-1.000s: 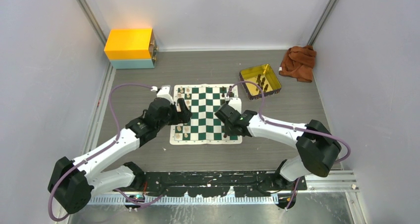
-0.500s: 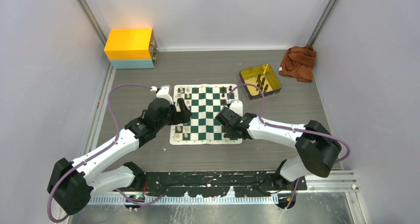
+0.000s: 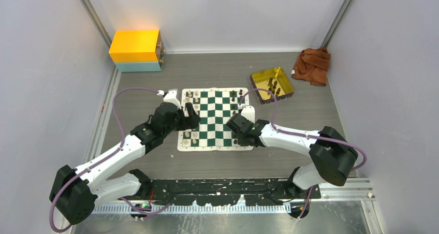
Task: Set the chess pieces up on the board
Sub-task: Place the chess piece on the chessboard.
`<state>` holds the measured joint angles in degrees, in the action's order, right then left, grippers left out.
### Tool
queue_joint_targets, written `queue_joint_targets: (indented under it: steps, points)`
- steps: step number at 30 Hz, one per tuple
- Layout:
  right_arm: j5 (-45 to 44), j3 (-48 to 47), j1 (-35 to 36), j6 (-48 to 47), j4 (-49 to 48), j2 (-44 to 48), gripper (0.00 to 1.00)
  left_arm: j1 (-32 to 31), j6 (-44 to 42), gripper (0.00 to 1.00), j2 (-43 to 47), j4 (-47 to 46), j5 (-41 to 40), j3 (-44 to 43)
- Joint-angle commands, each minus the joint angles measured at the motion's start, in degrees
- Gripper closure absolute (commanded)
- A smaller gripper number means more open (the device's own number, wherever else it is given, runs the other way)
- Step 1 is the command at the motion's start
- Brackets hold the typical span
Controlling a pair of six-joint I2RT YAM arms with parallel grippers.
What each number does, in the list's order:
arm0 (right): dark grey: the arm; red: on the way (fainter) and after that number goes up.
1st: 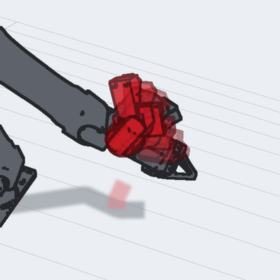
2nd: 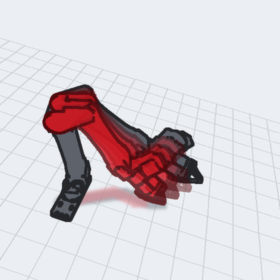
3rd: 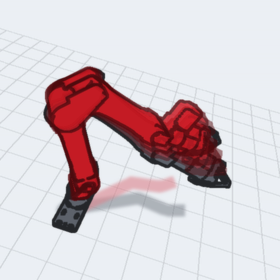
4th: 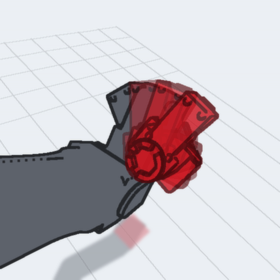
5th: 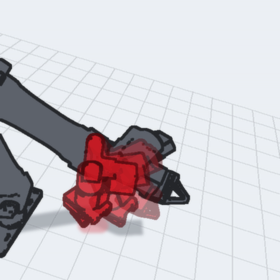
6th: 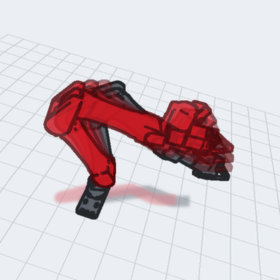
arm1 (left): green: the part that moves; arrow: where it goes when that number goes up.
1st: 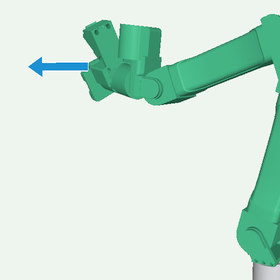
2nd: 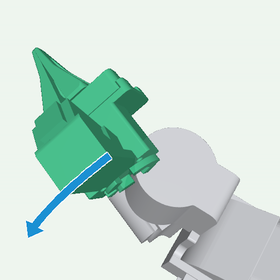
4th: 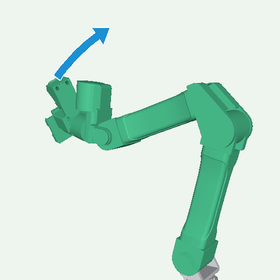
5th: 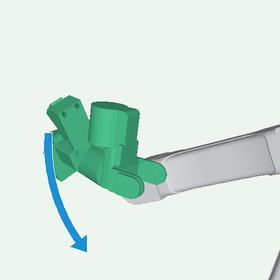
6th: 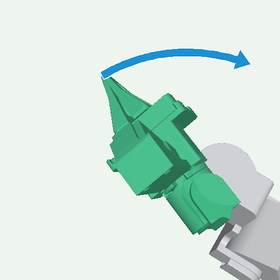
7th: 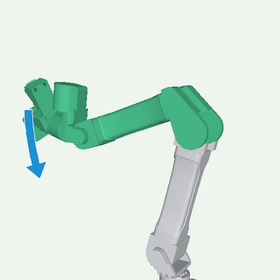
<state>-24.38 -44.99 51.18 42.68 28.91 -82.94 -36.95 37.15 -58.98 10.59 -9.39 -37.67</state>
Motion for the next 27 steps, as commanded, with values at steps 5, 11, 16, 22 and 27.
queue_joint_targets:
  steps: [5, 11, 16, 22, 27]
  points:
    - [-1.66, 0.70, 0.22, 1.56, -2.26, 1.28, 0.79, 0.27, 0.38, 0.19, 0.31, -1.49, 0.07, 0.21]
    - [-1.43, 0.79, 0.15, 1.36, -2.21, 1.96, 0.62, 0.22, 0.47, 0.19, -0.03, -1.60, 0.16, 0.20]
    - [-1.59, 0.37, 0.22, 1.13, -1.80, 2.40, 0.59, 0.30, 0.65, 0.19, -0.17, -1.78, 0.31, 0.32]
    - [-2.50, -2.84, 0.17, -0.36, 0.49, 3.55, 0.59, 0.26, 0.65, 0.19, 0.08, -1.66, 0.09, 0.20]
    - [-3.95, -8.11, 0.16, -2.40, 3.21, 4.69, 0.58, 0.25, 0.50, 0.19, 0.05, -0.57, -0.63, -0.78]
